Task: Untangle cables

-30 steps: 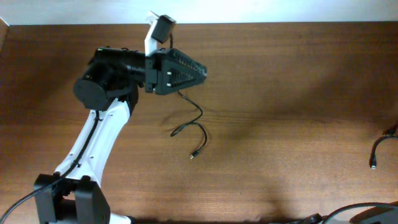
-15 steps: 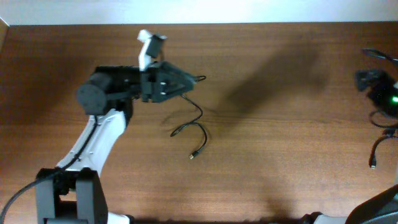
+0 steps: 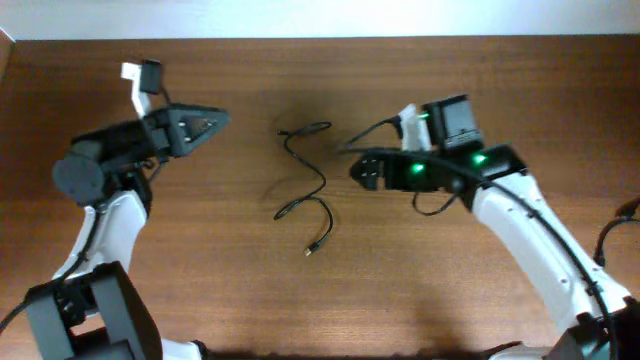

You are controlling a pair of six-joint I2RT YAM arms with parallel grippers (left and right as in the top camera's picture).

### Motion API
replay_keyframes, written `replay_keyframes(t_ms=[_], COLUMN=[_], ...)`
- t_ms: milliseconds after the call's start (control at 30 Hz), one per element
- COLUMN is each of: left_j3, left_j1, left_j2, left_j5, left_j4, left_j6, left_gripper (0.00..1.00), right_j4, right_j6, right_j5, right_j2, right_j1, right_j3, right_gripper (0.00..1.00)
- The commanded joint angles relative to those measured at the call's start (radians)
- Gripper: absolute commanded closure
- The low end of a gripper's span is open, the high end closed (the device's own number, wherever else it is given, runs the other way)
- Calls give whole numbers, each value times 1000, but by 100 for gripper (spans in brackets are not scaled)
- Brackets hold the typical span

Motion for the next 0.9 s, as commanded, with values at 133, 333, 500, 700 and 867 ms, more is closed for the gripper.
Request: replay_keyframes(t_ms=[133,333,500,700,867], left_j3=[-5,-5,-4,-4,-4], left_j1=[167,-26,-168,-279,-280], left_j2=[-14,-14,-66,-276,-407], left_j5=[-235,-766,-1135,-1487,-1482], left_j4=[-590,-1636,-1884,-2067,-2116], left_j6=[395,1242,1326,1363,1363], left_gripper=[79,69,69,46,45], right_j4=[207,138,100,207,377], right_j6=[134,269,652,923,964], right_j5=[56,153,268,219,228], right_j2=[-3,-2,48,218,297], right_j1=[198,209,229,259,354], right_j3=[4,4,0,0,0], right_gripper=[1,1,1,16,35])
